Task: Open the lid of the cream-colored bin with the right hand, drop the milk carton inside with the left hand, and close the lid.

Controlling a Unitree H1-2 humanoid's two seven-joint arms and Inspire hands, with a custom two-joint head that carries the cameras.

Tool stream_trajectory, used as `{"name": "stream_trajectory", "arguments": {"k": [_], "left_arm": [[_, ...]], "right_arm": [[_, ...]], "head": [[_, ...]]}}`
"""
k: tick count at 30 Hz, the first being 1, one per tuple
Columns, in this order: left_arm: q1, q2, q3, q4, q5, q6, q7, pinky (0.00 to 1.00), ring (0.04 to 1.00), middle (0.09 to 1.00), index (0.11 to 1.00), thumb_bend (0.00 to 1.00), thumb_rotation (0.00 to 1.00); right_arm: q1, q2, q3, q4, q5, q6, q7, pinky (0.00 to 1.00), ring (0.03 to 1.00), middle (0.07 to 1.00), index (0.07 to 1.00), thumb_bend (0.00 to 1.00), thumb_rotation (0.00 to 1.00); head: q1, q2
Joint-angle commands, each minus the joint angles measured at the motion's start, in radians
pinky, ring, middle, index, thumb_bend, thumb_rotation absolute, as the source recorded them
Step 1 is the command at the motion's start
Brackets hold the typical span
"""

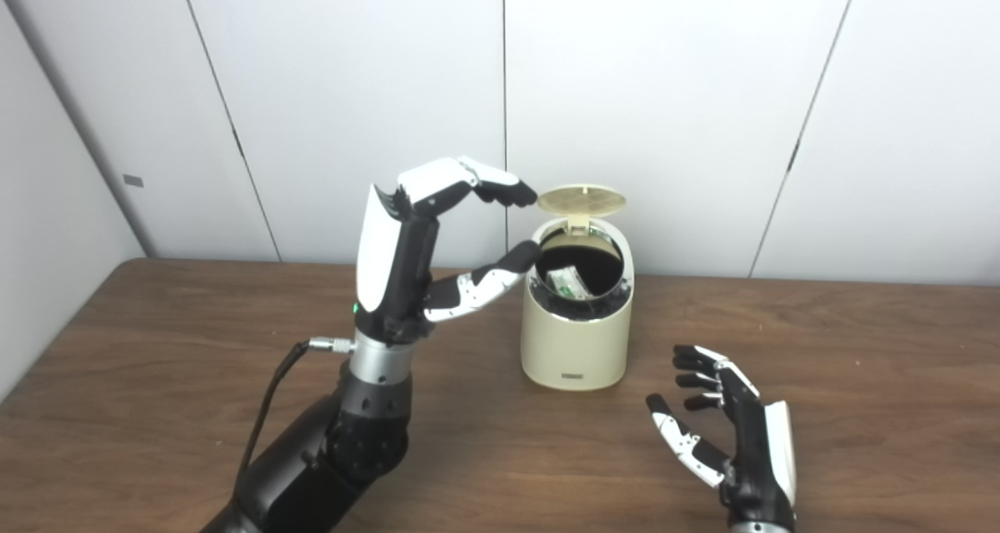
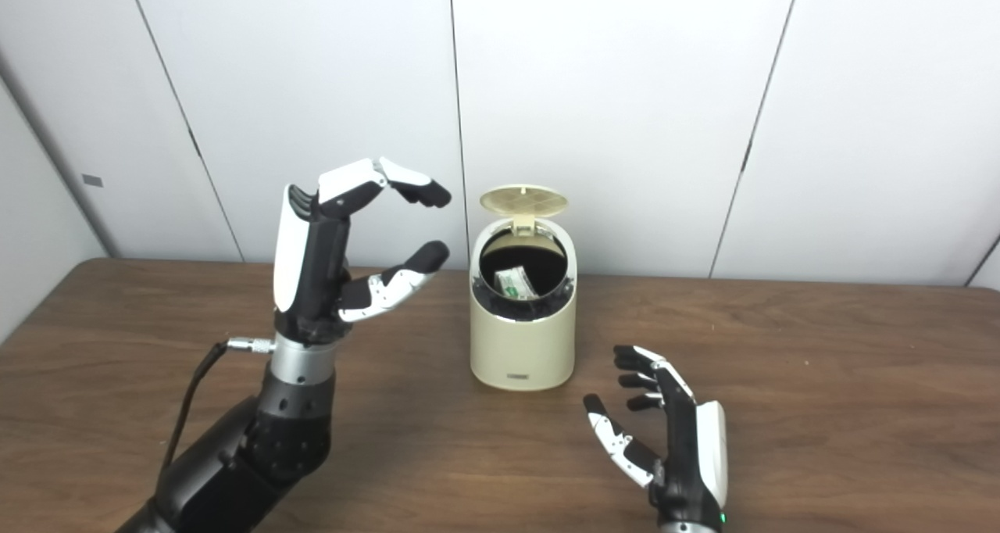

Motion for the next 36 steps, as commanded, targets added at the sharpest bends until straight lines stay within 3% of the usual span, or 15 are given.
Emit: {"name": "stream_trajectory", "arguments": {"k": [1, 2, 3, 5, 6, 10, 14, 17, 22, 28, 32, 36], "left_arm": [[0.051, -0.019, 0.034, -0.048, -0.083, 0.040, -0.110, 0.48, 0.561, 0.627, 0.654, 0.49, 0.62], [0.079, -0.031, 0.054, -0.060, -0.108, 0.057, -0.150, 0.49, 0.593, 0.660, 0.688, 0.48, 0.65], [0.124, -0.037, 0.069, -0.077, -0.150, 0.091, -0.198, 0.50, 0.609, 0.677, 0.705, 0.48, 0.67], [0.188, -0.058, 0.105, -0.096, -0.211, 0.144, -0.278, 0.64, 0.751, 0.814, 0.853, 0.51, 0.88], [0.215, -0.071, 0.122, -0.100, -0.250, 0.171, -0.310, 0.70, 0.796, 0.854, 0.891, 0.54, 0.92], [0.283, -0.122, 0.193, -0.110, -0.368, 0.243, -0.417, 0.83, 0.898, 0.943, 0.966, 0.60, 0.99], [0.323, -0.160, 0.246, -0.114, -0.408, 0.306, -0.487, 0.90, 0.941, 0.974, 0.998, 0.64, 1.00], [0.341, -0.189, 0.278, -0.114, -0.425, 0.328, -0.530, 0.93, 0.960, 0.981, 1.000, 0.64, 1.00], [0.356, -0.220, 0.314, -0.113, -0.436, 0.360, -0.592, 0.95, 0.989, 0.999, 1.000, 0.62, 1.00], [0.376, -0.227, 0.333, -0.117, -0.398, 0.373, -0.637, 0.95, 0.991, 1.000, 1.000, 0.73, 0.96], [0.385, -0.235, 0.346, -0.117, -0.395, 0.376, -0.654, 0.92, 0.968, 0.994, 0.999, 0.68, 0.96], [0.394, -0.246, 0.355, -0.117, -0.377, 0.369, -0.664, 0.91, 0.960, 0.991, 1.000, 0.70, 0.96]], "right_arm": [[-0.011, -0.045, 0.005, -0.021, -0.105, -0.004, -0.020, 0.68, 0.803, 0.825, 0.807, 0.29, 0.53], [-0.013, -0.047, 0.010, -0.040, -0.132, 0.011, -0.017, 0.73, 0.846, 0.863, 0.843, 0.31, 0.66], [-0.027, -0.059, 0.016, -0.070, -0.164, 0.011, -0.011, 0.75, 0.868, 0.883, 0.861, 0.33, 0.73], [-0.059, -0.081, 0.018, -0.091, -0.203, -0.009, -0.019, 0.91, 0.978, 0.981, 0.975, 0.51, 0.95], [-0.082, -0.095, 0.014, -0.092, -0.208, -0.022, -0.026, 0.95, 0.991, 0.992, 0.990, 0.58, 0.98], [-0.165, -0.119, 0.006, -0.201, -0.247, 0.032, 0.040, 0.99, 1.000, 1.000, 1.000, 0.69, 1.00], [-0.271, -0.126, 0.000, -0.387, -0.305, 0.161, 0.235, 1.00, 1.000, 1.000, 1.000, 0.70, 1.00], [-0.359, -0.144, -0.010, -0.453, -0.318, 0.206, 0.345, 1.00, 1.000, 1.000, 0.998, 0.71, 1.00], [-0.461, -0.166, -0.025, -0.497, -0.334, 0.264, 0.485, 1.00, 1.000, 0.952, 0.939, 0.79, 1.00], [-0.557, -0.237, -0.007, -0.526, -0.346, 0.320, 0.726, 1.00, 1.000, 0.939, 0.909, 0.81, 0.94], [-0.615, -0.257, 0.006, -0.518, -0.346, 0.360, 0.845, 1.00, 0.994, 0.922, 0.891, 0.83, 0.94], [-0.672, -0.261, 0.015, -0.506, -0.359, 0.410, 0.946, 0.88, 0.919, 0.855, 0.839, 0.84, 0.89]], "head": [[-0.001, 0.001], [-0.001, 0.001], [-0.001, 0.001], [-0.014, 0.003], [-0.021, 0.002], [-0.021, 0.002], [-0.038, 0.004], [-0.042, 0.003], [-0.055, 0.004], [-0.058, 0.008], [-0.060, 0.008], [-0.061, 0.009]]}}
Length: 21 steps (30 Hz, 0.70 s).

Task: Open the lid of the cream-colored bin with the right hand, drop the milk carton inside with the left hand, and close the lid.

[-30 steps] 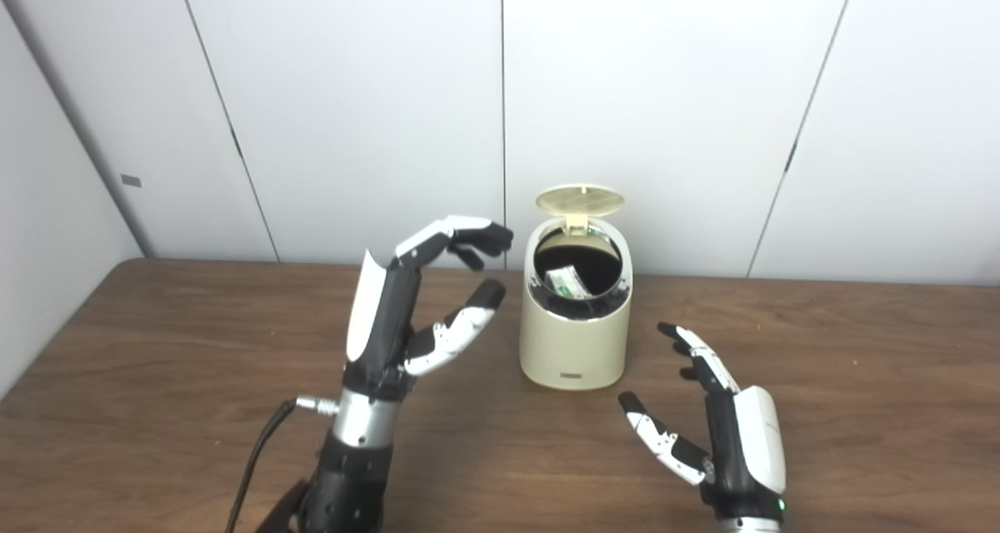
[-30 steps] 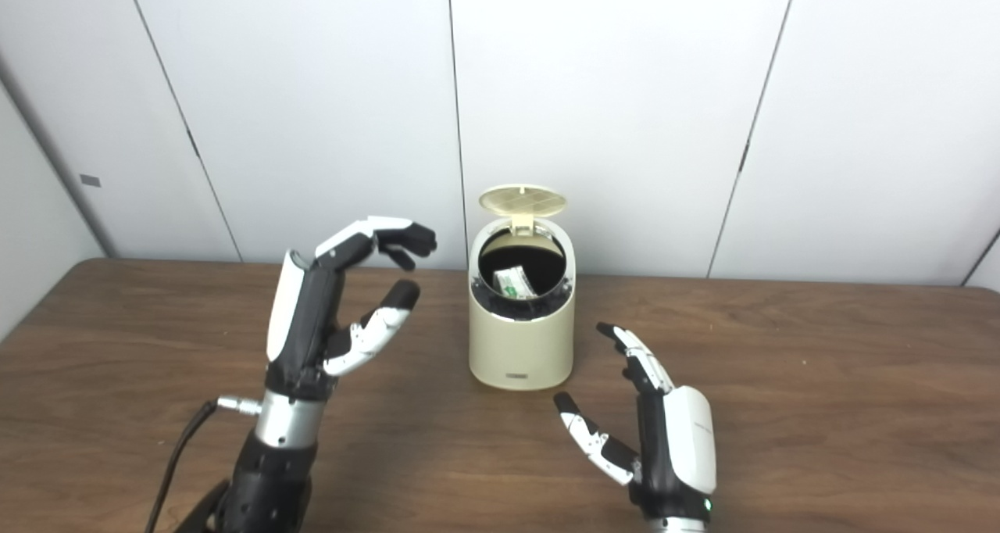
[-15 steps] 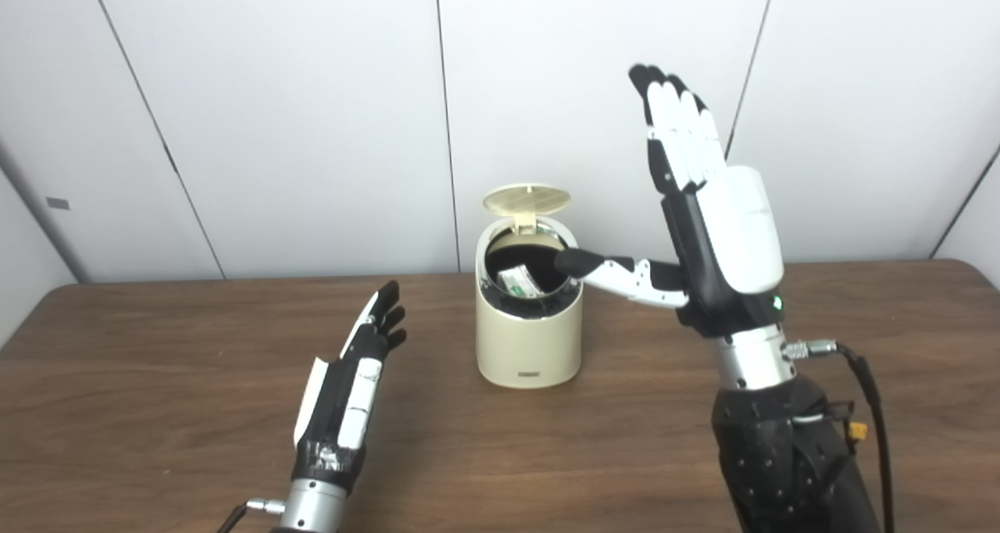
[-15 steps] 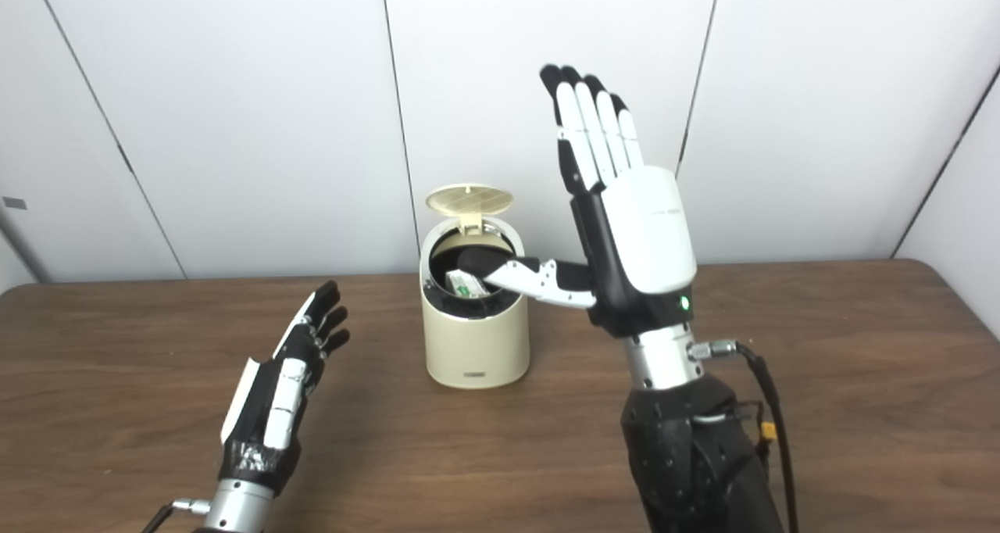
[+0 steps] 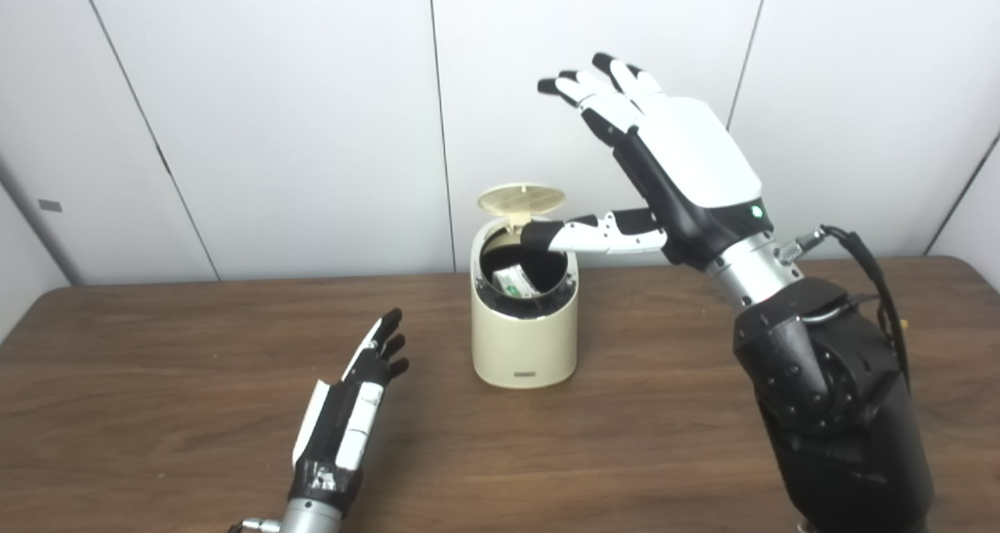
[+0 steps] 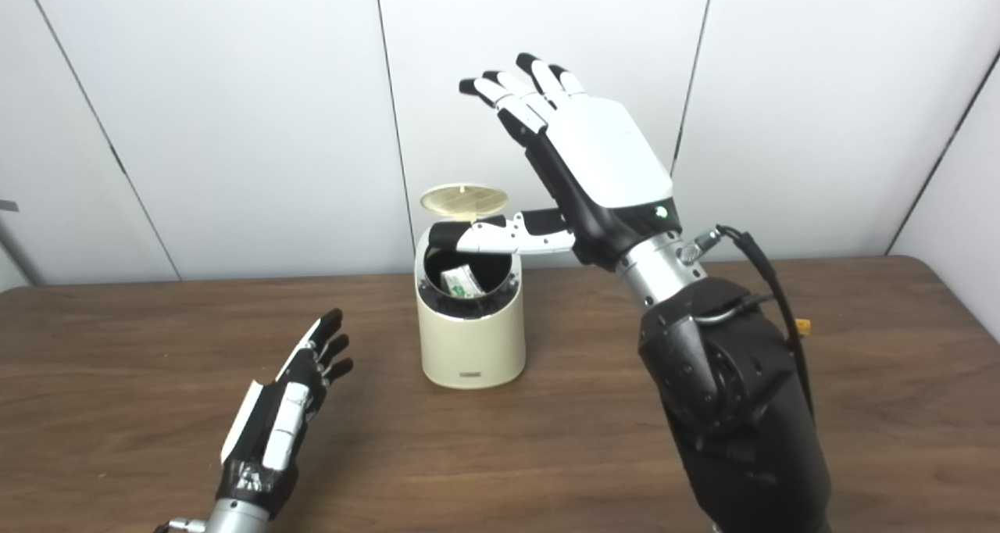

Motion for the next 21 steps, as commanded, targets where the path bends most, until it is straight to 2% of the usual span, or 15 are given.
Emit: {"name": "stream_trajectory", "arguments": {"k": [1, 5, 9, 11, 15, 21], "left_arm": [[-0.015, -0.009, 0.009, -0.045, 0.010, -0.022, -0.010, 0.90, 0.960, 0.990, 1.000, 0.71, 0.96], [-0.004, -0.026, 0.015, -0.041, 0.005, -0.026, -0.014, 0.92, 0.967, 0.995, 1.000, 0.74, 0.94], [0.001, -0.038, 0.017, -0.038, 0.017, -0.031, -0.015, 0.92, 0.968, 0.996, 1.000, 0.73, 0.94], [0.000, -0.044, 0.020, -0.034, 0.026, -0.037, -0.012, 0.93, 0.974, 0.996, 1.000, 0.72, 0.95], [-0.005, -0.050, 0.028, -0.034, 0.041, -0.035, -0.006, 0.95, 0.983, 0.997, 1.000, 0.71, 0.97], [-0.007, -0.054, 0.037, -0.031, 0.046, -0.038, -0.010, 0.95, 0.975, 0.991, 1.000, 0.69, 0.97]], "right_arm": [[-0.083, -0.011, -0.002, -0.007, -0.006, 0.016, 0.029, 0.87, 0.912, 0.849, 0.833, 0.85, 0.88], [-0.150, -0.031, 0.013, 0.052, 0.012, 0.038, 0.120, 0.87, 0.913, 0.839, 0.820, 0.86, 0.88], [-0.181, -0.063, 0.053, 0.144, 0.005, 0.009, 0.139, 0.83, 0.879, 0.810, 0.788, 0.91, 0.92], [-0.174, -0.073, 0.076, 0.161, -0.011, 0.016, 0.156, 0.86, 0.886, 0.815, 0.786, 0.89, 0.90], [-0.135, -0.081, 0.095, 0.185, 0.006, 0.014, 0.145, 0.86, 0.878, 0.805, 0.774, 0.84, 0.85], [-0.094, -0.096, 0.124, 0.186, 0.016, 0.019, 0.177, 0.92, 0.887, 0.811, 0.792, 0.85, 0.88]], "head": [[-0.001, 0.001], [-0.002, 0.001], [-0.005, 0.000], [-0.004, 0.001], [-0.003, 0.003], [0.000, 0.007]]}}
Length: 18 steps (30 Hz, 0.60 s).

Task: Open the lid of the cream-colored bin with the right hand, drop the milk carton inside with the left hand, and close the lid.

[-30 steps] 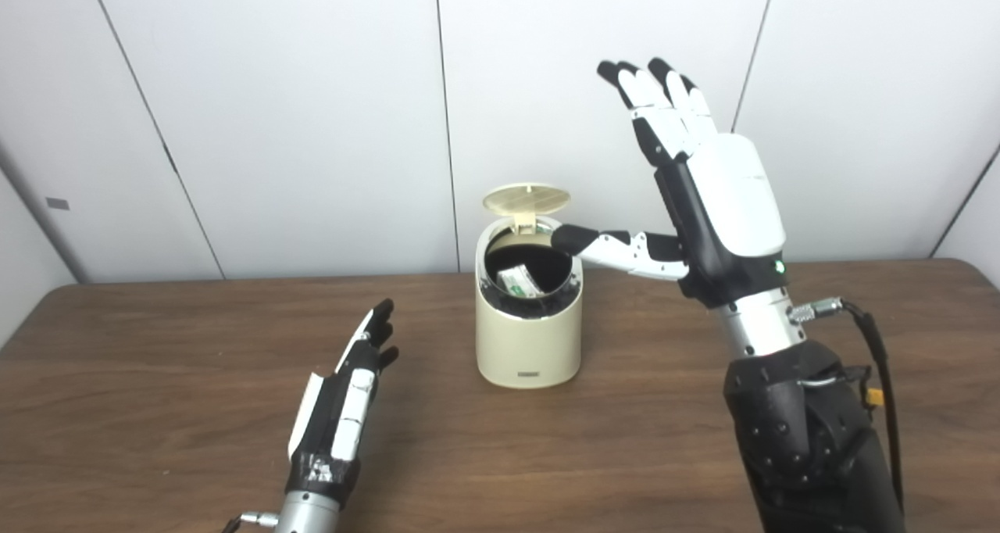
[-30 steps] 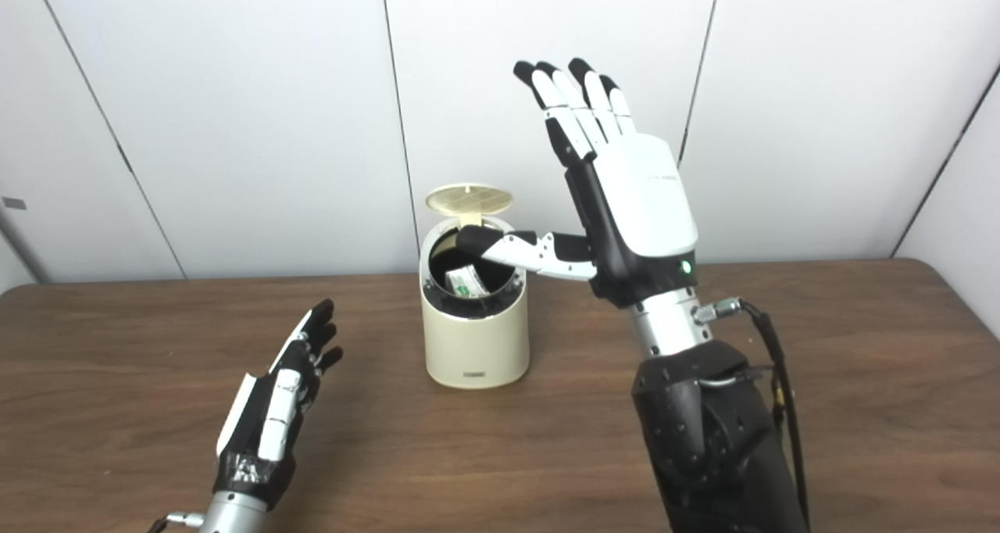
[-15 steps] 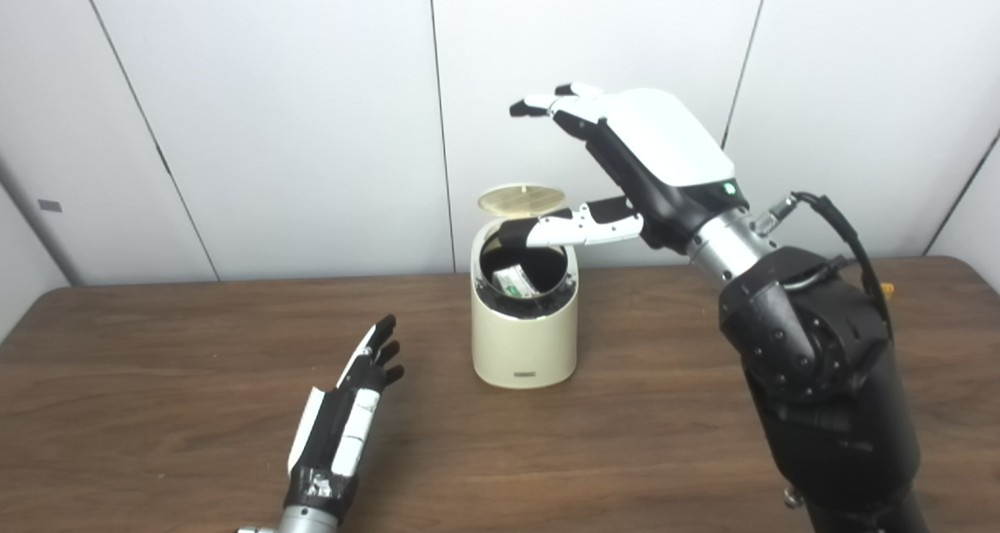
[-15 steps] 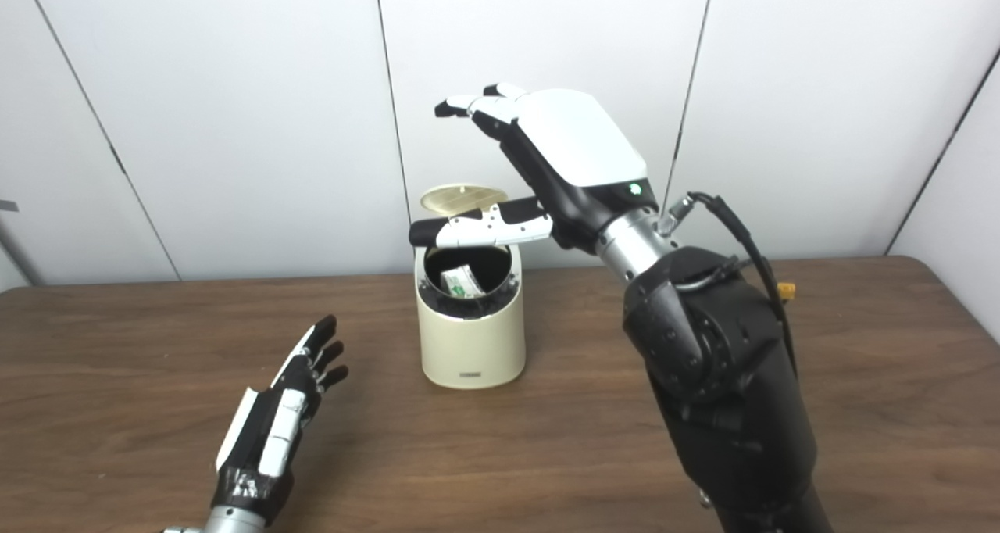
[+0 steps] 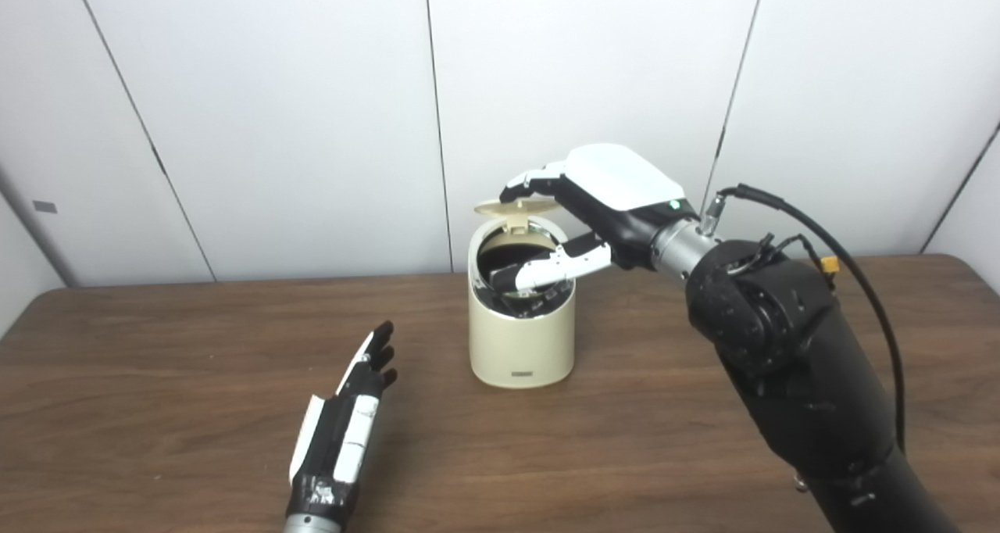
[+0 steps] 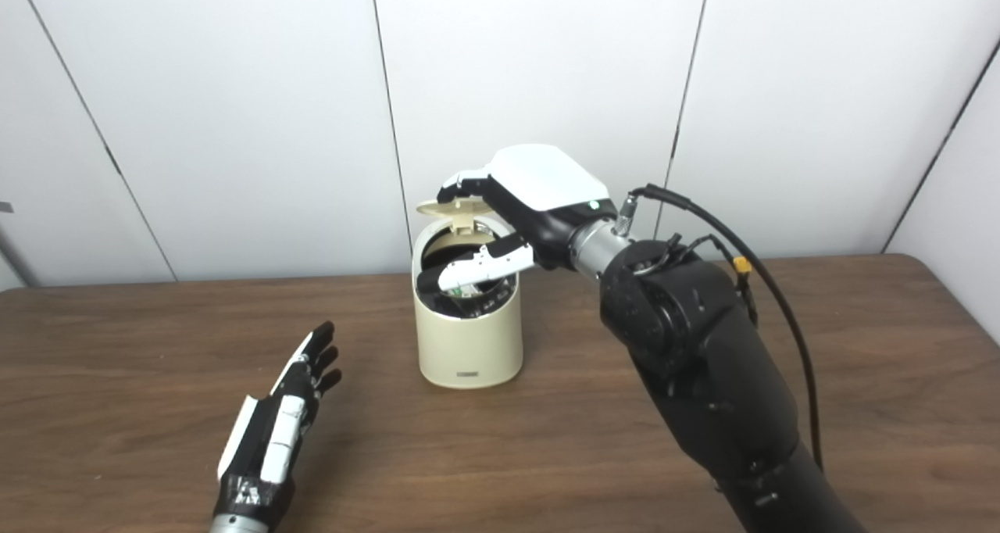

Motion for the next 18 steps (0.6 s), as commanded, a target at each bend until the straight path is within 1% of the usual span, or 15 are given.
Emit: {"name": "stream_trajectory", "arguments": {"k": [1, 3, 5, 7, 9, 12, 18], "left_arm": [[-0.028, -0.005, 0.005, -0.033, 0.009, -0.038, -0.005, 0.95, 0.975, 0.990, 1.000, 0.69, 0.97], [-0.027, -0.005, 0.007, -0.037, 0.011, -0.039, -0.005, 0.95, 0.972, 0.986, 1.000, 0.70, 0.97], [-0.025, -0.006, 0.009, -0.040, 0.009, -0.037, -0.006, 0.94, 0.971, 0.983, 0.999, 0.70, 0.97], [-0.024, -0.008, 0.011, -0.042, 0.007, -0.035, -0.007, 0.94, 0.968, 0.981, 0.998, 0.70, 0.96], [-0.023, -0.010, 0.011, -0.043, 0.008, -0.034, -0.007, 0.93, 0.962, 0.980, 0.998, 0.71, 0.96], [-0.021, -0.013, 0.011, -0.050, 0.014, -0.030, -0.005, 0.92, 0.962, 0.979, 0.996, 0.70, 0.95], [-0.022, -0.016, 0.011, -0.058, 0.019, -0.025, -0.006, 0.91, 0.956, 0.976, 0.994, 0.69, 0.96]], "right_arm": [[-0.008, -0.022, -0.003, 0.001, 0.011, -0.015, -0.006, 0.91, 0.887, 0.810, 0.792, 0.85, 0.88], [0.007, -0.026, 0.003, 0.010, 0.017, -0.026, -0.015, 0.96, 0.885, 0.806, 0.793, 0.87, 0.90], [0.021, -0.027, 0.006, 0.015, 0.018, -0.030, -0.021, 0.98, 0.879, 0.800, 0.789, 0.86, 0.91], [0.032, -0.027, 0.006, 0.017, 0.022, -0.027, -0.023, 0.98, 0.883, 0.802, 0.789, 0.86, 0.90], [0.047, -0.025, 0.002, 0.018, 0.029, -0.024, -0.027, 0.93, 0.889, 0.808, 0.789, 0.85, 0.88], [0.065, -0.024, -0.002, 0.008, 0.030, -0.018, -0.025, 0.90, 0.891, 0.814, 0.789, 0.86, 0.89], [0.118, -0.029, -0.013, -0.019, 0.049, -0.021, -0.033, 0.93, 0.893, 0.818, 0.798, 0.85, 0.89]], "head": [[0.002, 0.001], [0.003, 0.001], [0.002, 0.003], [0.002, 0.004], [0.002, 0.004], [0.004, 0.011], [0.006, 0.020]]}}
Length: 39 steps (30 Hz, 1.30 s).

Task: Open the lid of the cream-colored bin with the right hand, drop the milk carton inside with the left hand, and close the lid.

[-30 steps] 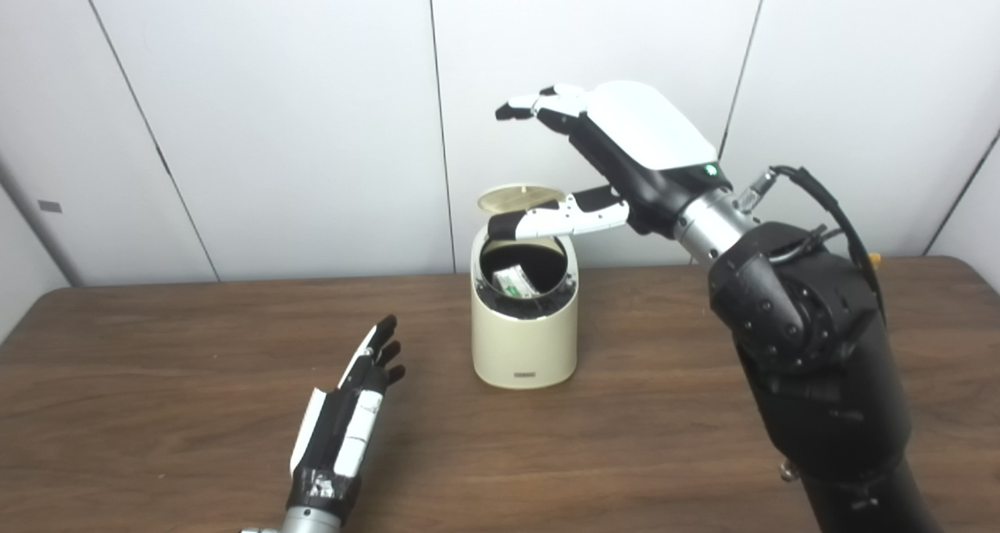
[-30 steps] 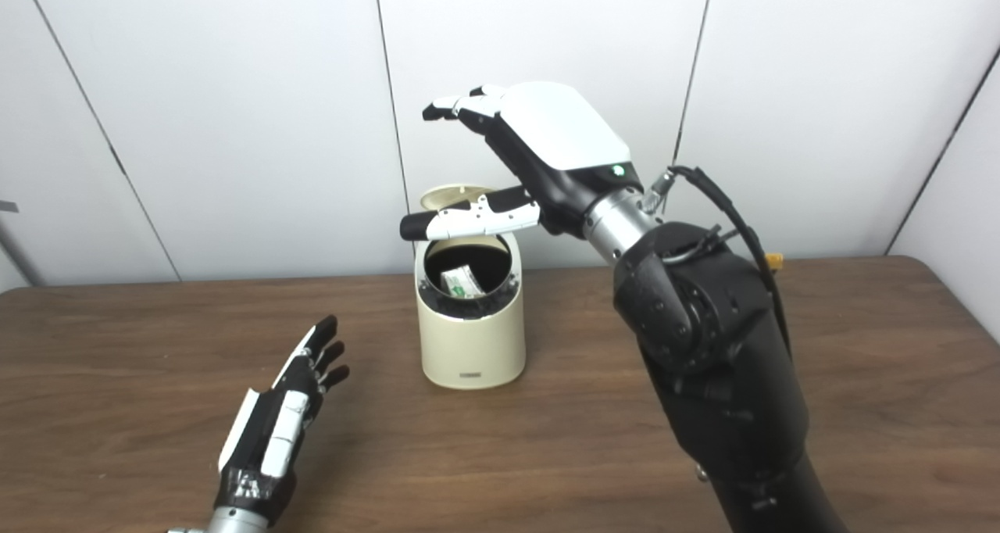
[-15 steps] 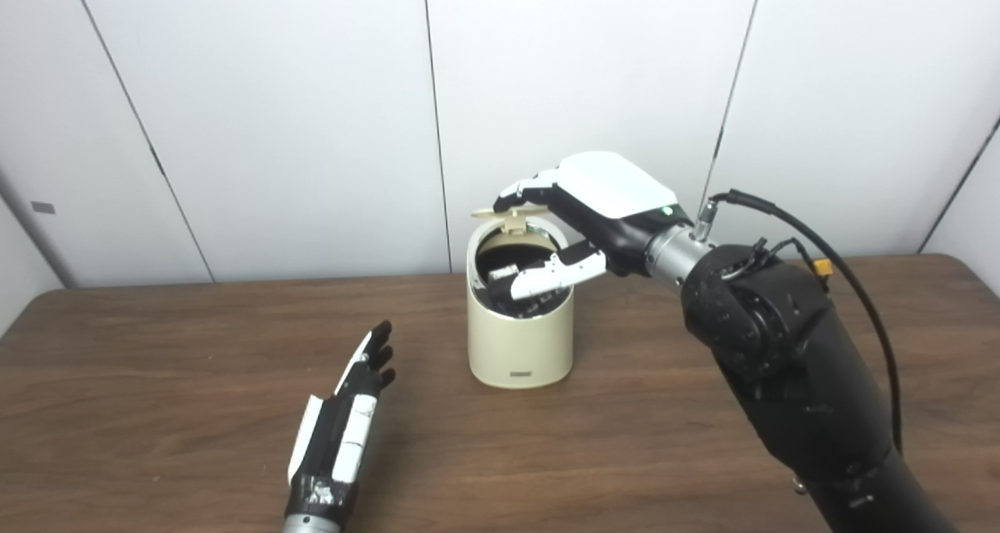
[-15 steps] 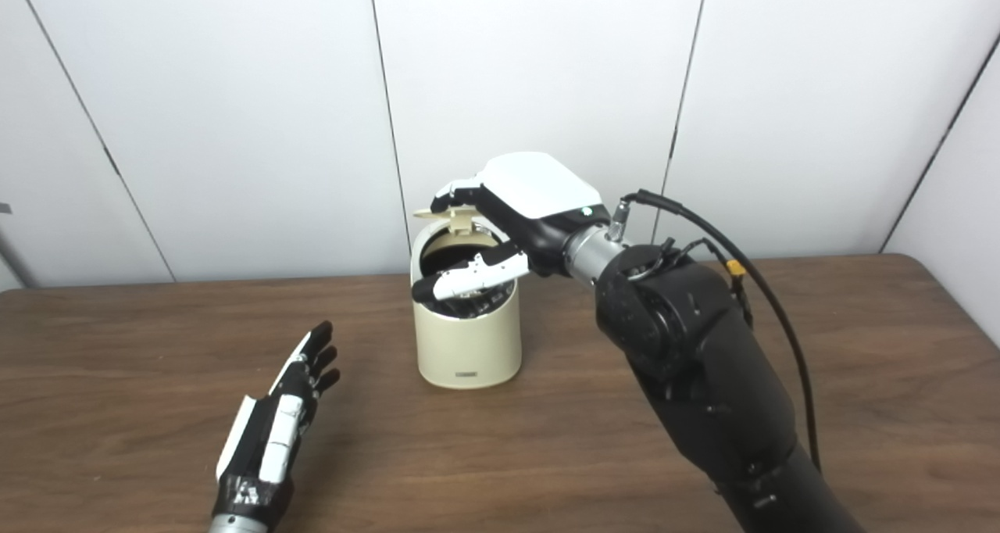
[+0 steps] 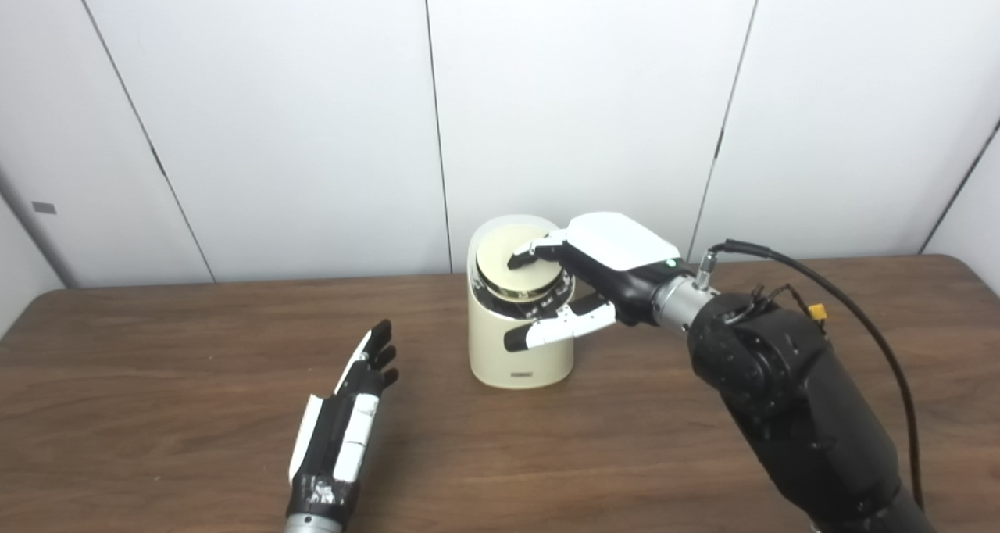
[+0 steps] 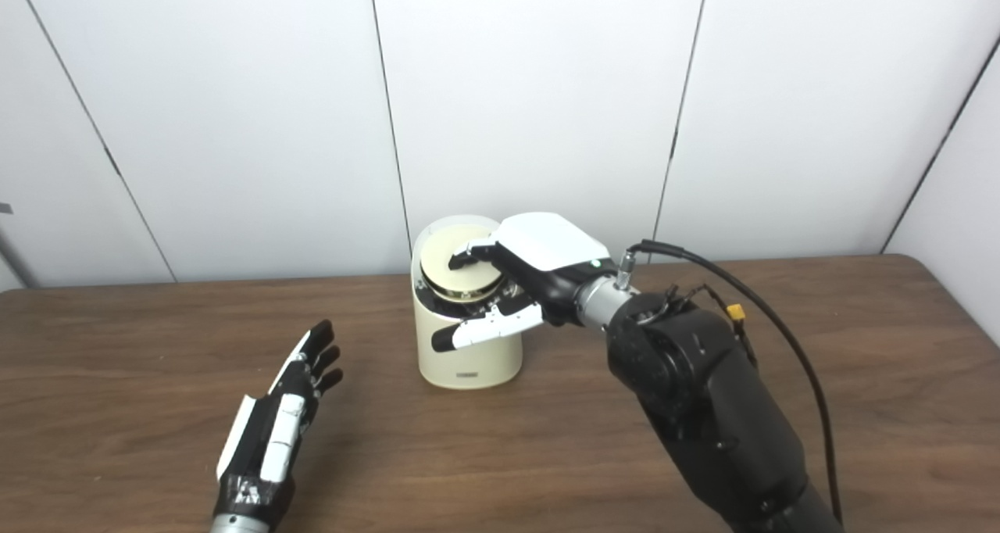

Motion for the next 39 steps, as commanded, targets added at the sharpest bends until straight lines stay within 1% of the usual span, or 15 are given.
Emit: {"name": "stream_trajectory", "arguments": {"k": [1, 7, 11, 14, 17, 19, 21, 25, 30, 33, 36, 39], "left_arm": [[-0.022, 0.000, 0.002, -0.039, 0.010, -0.023, -0.006, 0.92, 0.957, 0.975, 0.994, 0.70, 0.96], [-0.021, -0.005, 0.004, -0.048, 0.010, -0.016, -0.003, 0.91, 0.954, 0.969, 0.989, 0.69, 0.96], [-0.019, -0.010, 0.005, -0.059, 0.010, -0.006, -0.001, 0.91, 0.955, 0.966, 0.984, 0.71, 0.94], [-0.019, -0.013, 0.004, -0.068, 0.011, 0.004, -0.001, 0.91, 0.955, 0.964, 0.983, 0.72, 0.94], [-0.022, -0.014, 0.002, -0.073, 0.017, 0.011, -0.001, 0.92, 0.960, 0.968, 0.987, 0.72, 0.95], [-0.026, -0.016, 0.003, -0.074, 0.016, 0.013, 0.000, 0.92, 0.959, 0.968, 0.987, 0.73, 0.95], [-0.029, -0.016, 0.004, -0.074, 0.015, 0.015, 0.001, 0.91, 0.956, 0.968, 0.986, 0.72, 0.94], [-0.033, -0.018, 0.010, -0.083, 0.017, 0.027, 0.007, 0.91, 0.946, 0.959, 0.979, 0.72, 0.93], [-0.033, -0.019, 0.014, -0.088, 0.017, 0.035, 0.011, 0.90, 0.941, 0.950, 0.976, 0.72, 0.93], [-0.033, -0.019, 0.015, -0.090, 0.019, 0.035, 0.010, 0.91, 0.942, 0.950, 0.979, 0.72, 0.93], [-0.033, -0.022, 0.017, -0.092, 0.023, 0.038, 0.014, 0.90, 0.937, 0.947, 0.975, 0.72, 0.93], [-0.033, -0.020, 0.020, -0.092, 0.023, 0.038, 0.014, 0.91, 0.936, 0.946, 0.974, 0.72, 0.93]], "right_arm": [[0.001, -0.015, -0.017, -0.042, 0.008, 0.006, -0.018, 0.93, 0.895, 0.818, 0.798, 0.85, 0.88], [0.044, -0.020, -0.021, -0.058, 0.006, 0.007, -0.021, 0.92, 0.891, 0.818, 0.800, 0.84, 0.88], [0.061, -0.022, -0.022, -0.061, 0.005, 0.013, -0.020, 0.93, 0.897, 0.825, 0.806, 0.85, 0.89], [0.074, -0.027, -0.019, -0.060, 0.003, 0.005, -0.026, 0.93, 0.896, 0.822, 0.803, 0.85, 0.88], [0.086, -0.036, 0.000, -0.048, -0.017, -0.012, -0.030, 0.96, 0.896, 0.826, 0.808, 0.85, 0.87], [0.093, -0.048, 0.035, -0.028, -0.057, -0.036, -0.028, 0.97, 0.899, 0.834, 0.812, 0.85, 0.87], [0.098, -0.051, 0.058, -0.006, -0.085, -0.044, -0.031, 0.99, 0.909, 0.848, 0.820, 0.85, 0.87], [0.106, -0.034, 0.093, 0.081, -0.142, -0.024, -0.050, 1.00, 0.929, 0.874, 0.836, 0.86, 0.83], [0.092, -0.025, 0.137, 0.170, -0.190, -0.023, -0.066, 1.00, 0.942, 0.879, 0.841, 0.86, 0.87], [0.093, -0.023, 0.148, 0.198, -0.185, -0.020, -0.087, 1.00, 0.940, 0.873, 0.835, 0.87, 0.85], [0.099, -0.024, 0.148, 0.199, -0.173, -0.012, -0.095, 1.00, 0.942, 0.872, 0.832, 0.86, 0.84], [0.109, -0.026, 0.144, 0.184, -0.164, -0.010, -0.102, 1.00, 0.941, 0.874, 0.831, 0.87, 0.87]], "head": [[0.001, 0.005], [0.001, 0.011], [0.000, 0.018], [-0.001, 0.025], [0.004, 0.029], [0.007, 0.031], [0.009, 0.031], [0.014, 0.033], [0.015, 0.032], [0.018, 0.033], [0.018, 0.032], [0.018, 0.031]]}}
